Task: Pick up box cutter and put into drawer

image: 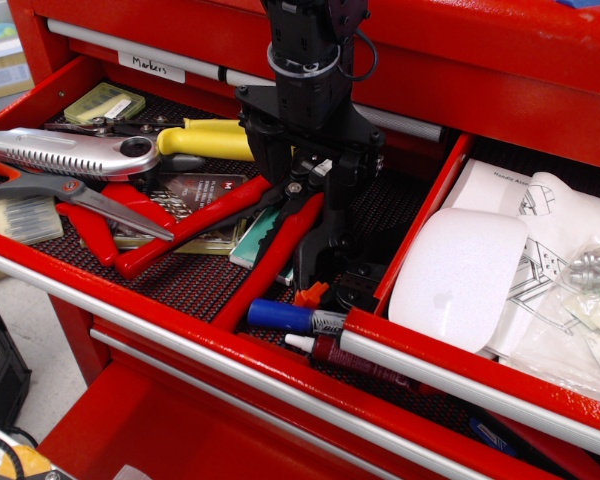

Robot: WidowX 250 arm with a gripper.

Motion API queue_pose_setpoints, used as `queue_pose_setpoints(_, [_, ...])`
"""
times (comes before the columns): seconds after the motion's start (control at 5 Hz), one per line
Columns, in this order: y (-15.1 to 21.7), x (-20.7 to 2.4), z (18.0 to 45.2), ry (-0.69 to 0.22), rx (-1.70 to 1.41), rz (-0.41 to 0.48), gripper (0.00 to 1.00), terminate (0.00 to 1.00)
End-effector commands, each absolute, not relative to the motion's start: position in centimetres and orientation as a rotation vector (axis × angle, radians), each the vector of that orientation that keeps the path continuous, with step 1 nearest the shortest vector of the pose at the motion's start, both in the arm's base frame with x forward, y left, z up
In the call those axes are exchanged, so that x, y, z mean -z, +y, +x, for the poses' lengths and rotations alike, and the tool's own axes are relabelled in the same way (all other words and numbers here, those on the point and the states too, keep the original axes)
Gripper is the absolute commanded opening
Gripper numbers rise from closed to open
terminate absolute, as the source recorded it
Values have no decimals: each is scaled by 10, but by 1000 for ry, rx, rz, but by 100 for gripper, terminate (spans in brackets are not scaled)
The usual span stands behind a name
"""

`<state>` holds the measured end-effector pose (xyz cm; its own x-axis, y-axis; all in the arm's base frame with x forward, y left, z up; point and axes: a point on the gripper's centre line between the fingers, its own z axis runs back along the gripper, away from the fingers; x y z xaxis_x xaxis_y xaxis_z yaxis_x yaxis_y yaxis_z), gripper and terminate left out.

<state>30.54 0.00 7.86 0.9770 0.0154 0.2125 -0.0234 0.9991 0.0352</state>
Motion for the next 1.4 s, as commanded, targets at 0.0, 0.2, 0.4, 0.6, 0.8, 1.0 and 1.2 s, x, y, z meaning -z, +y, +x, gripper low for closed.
queue_pose_setpoints(0.0, [0, -79, 305, -214, -20, 38, 100, 0])
queue_pose_setpoints(0.2, [39, -112, 291, -111, 67, 106, 100, 0])
queue_pose_setpoints(0.4, [71, -139, 278, -51, 154, 223, 100, 0])
queue_pose_setpoints(0.6, [114, -155, 269, 44, 423, 296, 100, 0])
queue_pose_setpoints(0.8, [153, -149, 266, 39, 675, 325, 100, 0])
queue_pose_setpoints(1.0, [170, -131, 265, -48, 834, 363, 100, 0])
queue_pose_setpoints(1.2, [177, -113, 265, -111, 893, 366, 100, 0])
